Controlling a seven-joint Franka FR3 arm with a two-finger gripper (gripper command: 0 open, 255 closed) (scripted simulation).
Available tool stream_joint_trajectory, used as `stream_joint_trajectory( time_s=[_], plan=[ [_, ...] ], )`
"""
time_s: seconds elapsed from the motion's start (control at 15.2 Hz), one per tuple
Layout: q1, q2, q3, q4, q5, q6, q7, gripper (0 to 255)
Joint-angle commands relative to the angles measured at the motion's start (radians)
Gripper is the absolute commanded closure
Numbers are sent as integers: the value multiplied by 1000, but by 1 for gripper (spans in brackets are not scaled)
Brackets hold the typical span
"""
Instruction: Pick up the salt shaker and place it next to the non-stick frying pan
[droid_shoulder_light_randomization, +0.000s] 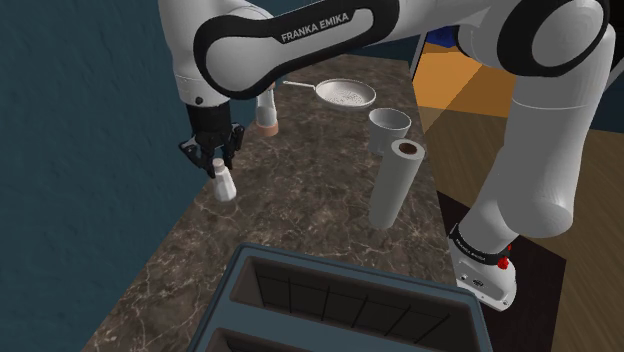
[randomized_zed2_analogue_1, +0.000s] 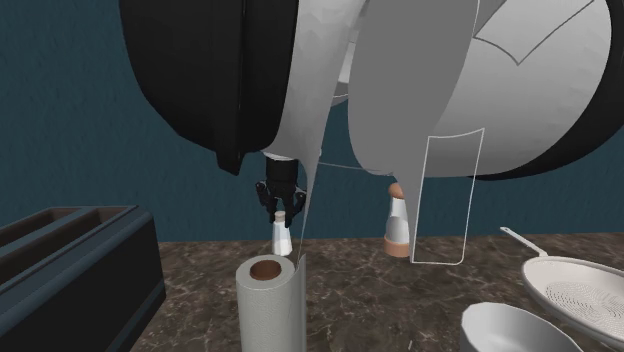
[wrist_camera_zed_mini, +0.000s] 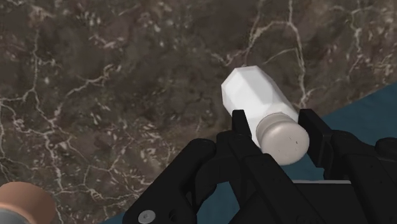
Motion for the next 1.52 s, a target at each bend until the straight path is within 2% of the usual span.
stream_joint_trajectory(
  time_s=[0.0,0.79,1.45],
  plan=[
    [1,-3,1,15,2,-18,0,255],
    [10,-7,6,173,4,-178,1,255],
    [31,25,8,353,-8,-329,9,255]
  ],
)
